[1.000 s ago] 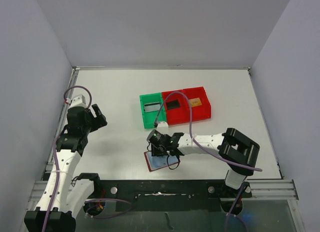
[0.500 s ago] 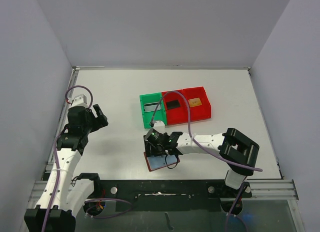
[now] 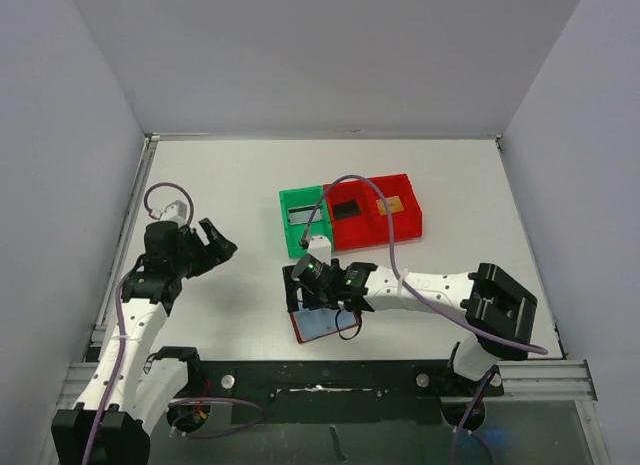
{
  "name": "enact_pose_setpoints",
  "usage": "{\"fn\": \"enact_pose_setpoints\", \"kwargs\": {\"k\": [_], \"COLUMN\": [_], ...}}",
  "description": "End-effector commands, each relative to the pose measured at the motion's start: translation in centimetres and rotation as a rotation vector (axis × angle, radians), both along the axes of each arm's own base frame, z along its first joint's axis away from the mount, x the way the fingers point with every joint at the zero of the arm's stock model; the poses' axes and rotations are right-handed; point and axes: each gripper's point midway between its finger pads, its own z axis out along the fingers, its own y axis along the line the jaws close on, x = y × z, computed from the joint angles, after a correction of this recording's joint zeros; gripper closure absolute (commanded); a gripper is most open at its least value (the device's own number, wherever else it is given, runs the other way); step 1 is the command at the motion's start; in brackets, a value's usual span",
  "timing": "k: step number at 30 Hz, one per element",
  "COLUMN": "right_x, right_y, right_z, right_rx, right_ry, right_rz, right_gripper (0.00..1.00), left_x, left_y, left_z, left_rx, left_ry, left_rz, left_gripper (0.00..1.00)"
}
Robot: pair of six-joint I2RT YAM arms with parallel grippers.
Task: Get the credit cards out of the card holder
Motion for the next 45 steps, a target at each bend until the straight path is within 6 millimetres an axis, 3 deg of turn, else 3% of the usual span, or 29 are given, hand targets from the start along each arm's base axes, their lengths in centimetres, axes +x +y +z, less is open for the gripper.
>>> {"fn": "enact_pose_setpoints", "kwargs": {"k": [1, 5, 12, 18, 26, 28, 31, 34, 38, 45], "right_x": [-1.1, -2.1, -3.0, -3.0, -2.6, -2.7, -3.0, -2.7, -2.3, -2.1], "right_y": [0.1, 0.4, -1.1, -1.3, -2.3, -2.5, -2.8, -2.4, -2.0, 0.4], "right_z": [-1.0, -2.7, -6.1, -6.8, -8.2, -8.4, -8.6, -8.2, -7.0, -5.4], "right_rx": [-0.025, -0.082, -0.206, -0.224, -0.291, -0.296, -0.261, -0.16, -0.094, -0.097], "right_ry": [0.015, 0.048, 0.112, 0.138, 0.142, 0.147, 0.177, 0.225, 0.21, 0.16], "right_rz": [0.028, 0.067, 0.062, 0.055, -0.015, -0.031, -0.069, -0.098, -0.107, -0.01], "right_gripper": [0.2, 0.19, 0.28, 0.43, 0.47, 0.53, 0.67, 0.72, 0.69, 0.6], "left_x": [-0.7, -1.5, -2.4, -2.4, -1.8, -2.1, -2.5, -2.8, -3.3, -3.6], "left_y": [-2.7, -2.9, -3.0, -3.8, -4.0, -4.1, -3.9, -4.0, -4.4, -4.4], "left_z": [0.5, 0.2, -0.2, 0.0, 1.7, 1.5, 1.2, 0.8, 0.1, 0.3], "left_rx": [-0.142, -0.164, -0.185, -0.239, -0.25, -0.259, -0.255, -0.257, -0.272, -0.273], "left_ry": [0.008, 0.018, 0.032, 0.034, 0.001, 0.007, 0.011, 0.02, 0.052, 0.039], "left_rz": [-0.041, -0.012, -0.005, -0.022, -0.027, -0.027, -0.023, -0.026, -0.042, -0.051], "left_gripper": [0.23, 0.23, 0.23, 0.23, 0.23, 0.23, 0.23, 0.23, 0.23, 0.23]}}
